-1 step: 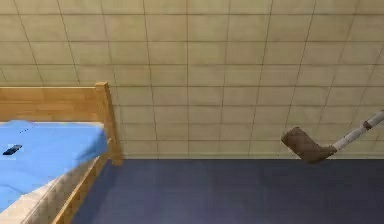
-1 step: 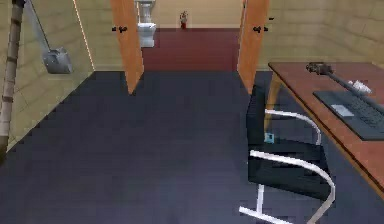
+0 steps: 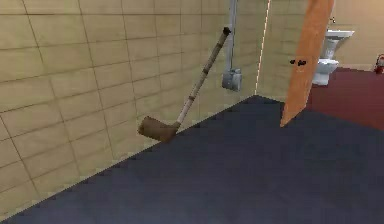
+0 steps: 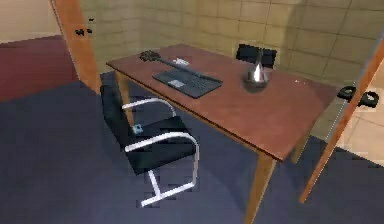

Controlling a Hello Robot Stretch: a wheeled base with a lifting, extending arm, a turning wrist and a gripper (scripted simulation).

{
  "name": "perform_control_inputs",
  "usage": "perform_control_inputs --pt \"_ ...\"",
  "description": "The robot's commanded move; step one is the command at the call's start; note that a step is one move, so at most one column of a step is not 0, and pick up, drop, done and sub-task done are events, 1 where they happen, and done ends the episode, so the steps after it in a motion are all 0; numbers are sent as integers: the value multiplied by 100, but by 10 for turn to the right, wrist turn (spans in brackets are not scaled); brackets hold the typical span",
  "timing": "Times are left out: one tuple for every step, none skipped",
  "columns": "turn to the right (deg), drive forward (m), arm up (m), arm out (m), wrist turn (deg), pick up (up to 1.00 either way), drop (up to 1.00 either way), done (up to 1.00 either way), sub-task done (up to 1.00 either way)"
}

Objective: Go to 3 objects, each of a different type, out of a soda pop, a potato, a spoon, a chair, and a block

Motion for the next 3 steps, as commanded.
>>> perform_control_inputs --pt "450 0 0 0 0 0 0 0 0" --pt "270 0 0 0 0 0 0 0 0" --pt "0 15 0 0 0 0 0 0 0"
